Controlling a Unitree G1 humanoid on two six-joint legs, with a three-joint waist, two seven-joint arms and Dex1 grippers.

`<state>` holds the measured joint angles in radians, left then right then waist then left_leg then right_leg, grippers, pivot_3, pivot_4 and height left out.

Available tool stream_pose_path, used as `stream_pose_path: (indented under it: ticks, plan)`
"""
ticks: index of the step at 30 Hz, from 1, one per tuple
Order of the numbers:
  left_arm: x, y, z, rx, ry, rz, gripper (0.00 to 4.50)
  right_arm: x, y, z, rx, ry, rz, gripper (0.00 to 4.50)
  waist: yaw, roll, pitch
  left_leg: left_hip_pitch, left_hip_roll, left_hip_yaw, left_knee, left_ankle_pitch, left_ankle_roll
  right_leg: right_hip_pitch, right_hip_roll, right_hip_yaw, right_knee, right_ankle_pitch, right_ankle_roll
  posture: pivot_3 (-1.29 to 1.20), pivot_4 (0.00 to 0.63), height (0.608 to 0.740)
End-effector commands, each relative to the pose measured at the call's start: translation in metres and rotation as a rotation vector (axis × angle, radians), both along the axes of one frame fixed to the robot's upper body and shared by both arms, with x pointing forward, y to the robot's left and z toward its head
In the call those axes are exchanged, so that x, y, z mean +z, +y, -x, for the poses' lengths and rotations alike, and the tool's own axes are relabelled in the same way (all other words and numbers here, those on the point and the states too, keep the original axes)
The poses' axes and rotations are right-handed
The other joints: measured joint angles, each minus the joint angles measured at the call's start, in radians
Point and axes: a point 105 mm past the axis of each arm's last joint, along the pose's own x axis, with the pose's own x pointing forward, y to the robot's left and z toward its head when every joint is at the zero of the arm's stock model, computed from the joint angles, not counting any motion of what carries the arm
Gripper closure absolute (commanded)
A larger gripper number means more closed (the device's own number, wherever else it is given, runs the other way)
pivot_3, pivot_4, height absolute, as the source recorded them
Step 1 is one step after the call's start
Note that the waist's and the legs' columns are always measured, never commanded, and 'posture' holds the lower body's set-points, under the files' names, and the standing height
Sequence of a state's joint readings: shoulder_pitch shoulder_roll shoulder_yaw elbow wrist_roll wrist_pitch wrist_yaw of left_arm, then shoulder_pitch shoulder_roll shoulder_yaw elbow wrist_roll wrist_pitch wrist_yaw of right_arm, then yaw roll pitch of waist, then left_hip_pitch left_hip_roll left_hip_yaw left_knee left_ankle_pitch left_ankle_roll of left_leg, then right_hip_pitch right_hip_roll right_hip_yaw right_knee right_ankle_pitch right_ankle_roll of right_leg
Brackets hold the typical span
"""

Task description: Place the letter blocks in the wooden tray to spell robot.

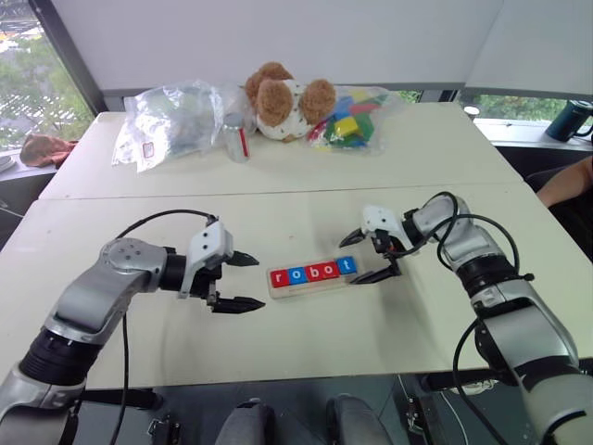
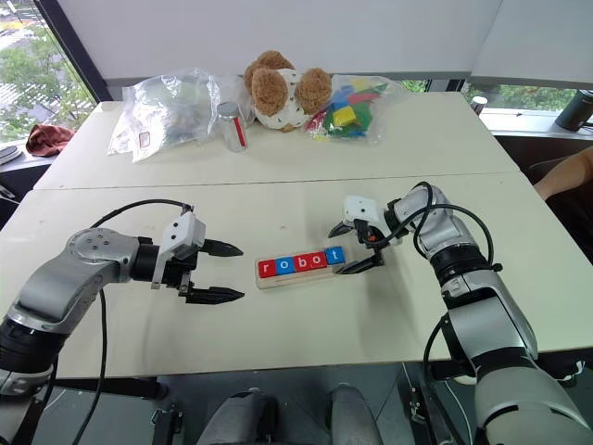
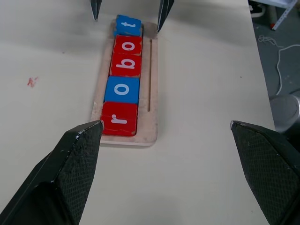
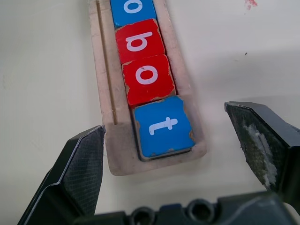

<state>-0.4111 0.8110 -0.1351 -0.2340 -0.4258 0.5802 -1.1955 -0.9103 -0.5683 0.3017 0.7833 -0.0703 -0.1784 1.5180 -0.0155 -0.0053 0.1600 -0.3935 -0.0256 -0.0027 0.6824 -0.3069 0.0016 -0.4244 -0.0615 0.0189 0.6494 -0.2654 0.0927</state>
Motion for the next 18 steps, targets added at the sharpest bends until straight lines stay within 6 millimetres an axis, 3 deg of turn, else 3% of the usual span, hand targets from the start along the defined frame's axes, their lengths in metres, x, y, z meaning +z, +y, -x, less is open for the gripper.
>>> stream_pose_path:
  ticks: [1,12,18]
  plan:
    - [0.010,-0.001,-0.003,-0.009,-0.041,0.015,0.00,0.007,0.001,0.004,0.019,-0.016,-0.026,0.03,0.000,0.000,0.000,0.000,0.000,0.000,0.000,0.000,0.000,0.000,0.000,0.000,0.000,0.000,0.000,0.00,0.150,0.740]
    - [0.010,0.000,-0.002,-0.007,-0.036,0.009,0.00,0.009,0.006,0.018,0.037,0.012,-0.055,0.03,0.001,0.000,0.000,0.000,0.000,0.000,0.000,-0.001,0.001,0.000,0.000,0.000,0.000,0.000,0.000,0.00,0.150,0.740]
    - [0.010,-0.001,-0.002,-0.011,-0.034,0.013,0.00,0.008,-0.004,0.020,-0.010,0.012,-0.038,0.03,0.002,0.000,0.000,0.000,0.000,0.000,0.000,-0.002,0.003,0.000,0.000,0.000,0.000,0.000,0.000,0.00,0.150,0.740]
